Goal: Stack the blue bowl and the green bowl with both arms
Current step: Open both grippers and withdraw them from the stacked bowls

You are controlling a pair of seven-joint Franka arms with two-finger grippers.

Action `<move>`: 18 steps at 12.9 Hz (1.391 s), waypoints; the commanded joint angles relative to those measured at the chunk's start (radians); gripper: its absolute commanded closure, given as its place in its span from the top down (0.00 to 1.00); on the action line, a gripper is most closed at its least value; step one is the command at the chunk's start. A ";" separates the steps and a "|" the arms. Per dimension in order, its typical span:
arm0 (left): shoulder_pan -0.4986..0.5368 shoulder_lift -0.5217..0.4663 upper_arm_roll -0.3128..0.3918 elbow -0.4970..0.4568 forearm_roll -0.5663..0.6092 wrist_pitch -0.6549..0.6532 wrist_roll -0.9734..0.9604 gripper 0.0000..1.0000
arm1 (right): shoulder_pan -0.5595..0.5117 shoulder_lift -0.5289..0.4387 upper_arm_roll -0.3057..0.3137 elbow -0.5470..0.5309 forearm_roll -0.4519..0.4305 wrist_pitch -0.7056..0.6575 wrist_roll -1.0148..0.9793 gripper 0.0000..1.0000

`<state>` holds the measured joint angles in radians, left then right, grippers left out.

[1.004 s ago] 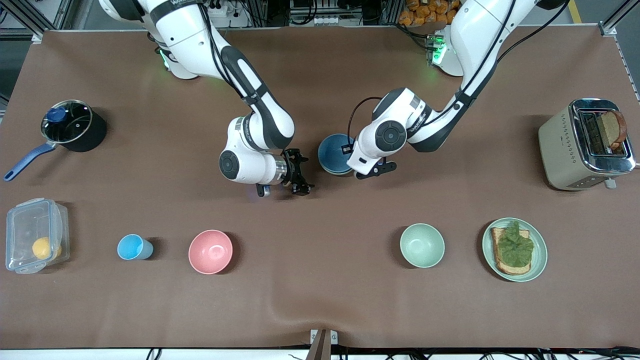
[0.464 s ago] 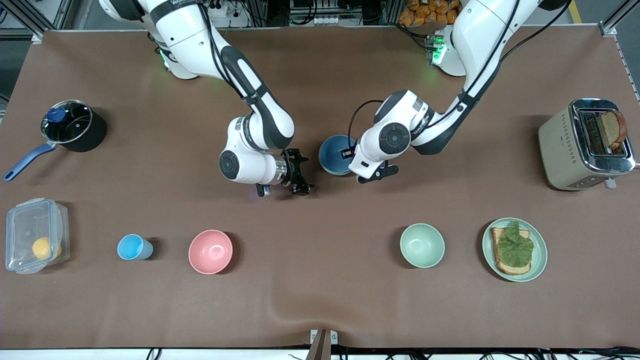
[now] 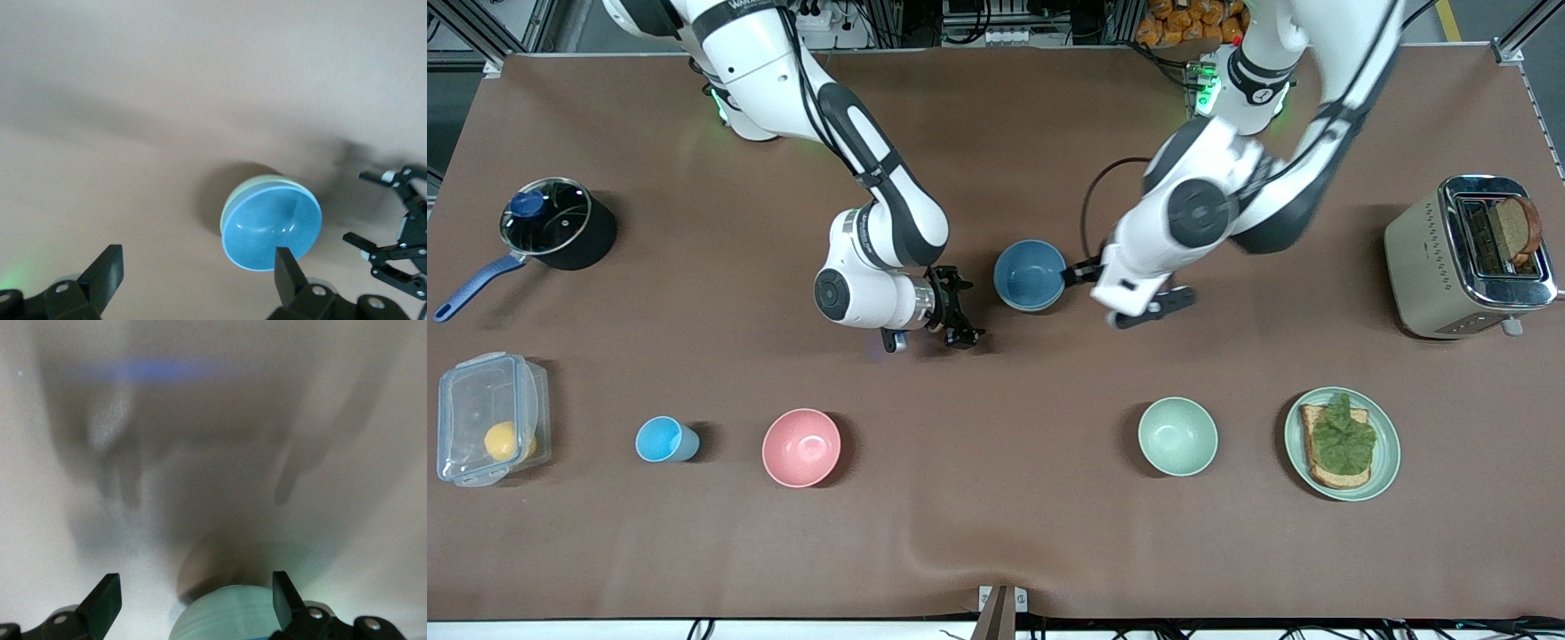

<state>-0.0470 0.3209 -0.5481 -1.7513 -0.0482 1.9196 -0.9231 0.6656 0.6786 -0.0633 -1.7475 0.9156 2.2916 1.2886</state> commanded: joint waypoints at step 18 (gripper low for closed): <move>0.078 -0.246 0.306 0.225 0.071 -0.326 0.478 1.00 | -0.125 -0.240 -0.317 0.006 -0.498 -0.628 -0.355 1.00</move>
<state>0.0496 0.0757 -0.2730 -1.5502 0.0198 1.6221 -0.5159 0.6017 0.4841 -0.3814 -1.7349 0.4596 1.7043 1.0240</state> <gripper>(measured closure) 0.000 0.000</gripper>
